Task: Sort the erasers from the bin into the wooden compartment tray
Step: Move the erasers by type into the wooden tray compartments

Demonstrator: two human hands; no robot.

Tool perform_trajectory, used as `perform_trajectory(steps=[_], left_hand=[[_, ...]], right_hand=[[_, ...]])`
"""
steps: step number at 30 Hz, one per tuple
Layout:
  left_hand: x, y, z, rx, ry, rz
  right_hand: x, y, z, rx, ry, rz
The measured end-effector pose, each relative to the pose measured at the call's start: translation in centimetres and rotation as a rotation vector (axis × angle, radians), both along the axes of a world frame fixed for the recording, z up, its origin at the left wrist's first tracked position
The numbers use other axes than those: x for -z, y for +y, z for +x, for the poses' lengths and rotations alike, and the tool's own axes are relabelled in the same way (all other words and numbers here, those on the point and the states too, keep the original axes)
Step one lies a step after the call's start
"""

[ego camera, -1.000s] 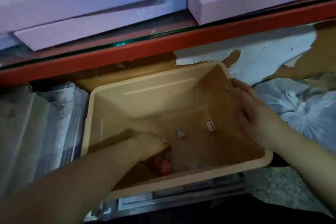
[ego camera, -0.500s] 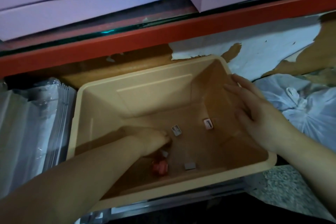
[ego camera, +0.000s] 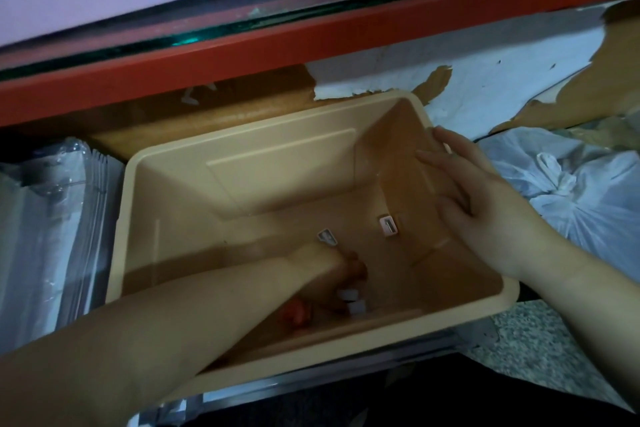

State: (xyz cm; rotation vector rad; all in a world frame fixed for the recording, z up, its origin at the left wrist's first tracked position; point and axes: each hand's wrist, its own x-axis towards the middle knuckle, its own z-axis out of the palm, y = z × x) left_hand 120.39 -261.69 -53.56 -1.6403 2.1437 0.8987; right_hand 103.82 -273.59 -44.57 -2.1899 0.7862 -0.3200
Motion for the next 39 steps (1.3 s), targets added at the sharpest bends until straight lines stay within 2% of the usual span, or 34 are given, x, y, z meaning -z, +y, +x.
perform_trajectory(steps=[3, 8, 12, 18, 25, 33, 39], left_hand=[[0.7, -0.4, -0.9, 0.04, 0.062, -0.156], [1.6, -0.3, -0.7, 0.004, -0.014, -0.092], [1.6, -0.1, 0.9, -0.122, 0.007, -0.081], [0.7, -0.9, 3.7, -0.451, 0.026, -0.27], [1.2, -0.5, 4.2, -0.597, 0.029, -0.247], [1.7, -1.3, 2.5, -0.438, -0.028, -0.133], [2.8, -2.0, 1.8, -0.668, 0.144, -0.161]], right_hand=[[0.0, -0.1, 0.0, -0.002, -0.014, -0.001], [0.1, 0.0, 0.1, -0.011, -0.052, 0.023], [0.1, 0.1, 0.1, -0.004, -0.056, 0.025], [-0.1, 0.1, 0.1, 0.001, -0.017, 0.013], [-0.1, 0.0, 0.1, 0.005, -0.019, 0.02], [0.2, -0.1, 0.1, -0.021, -0.047, 0.015], [0.3, -0.2, 0.0, -0.026, -0.062, 0.027]])
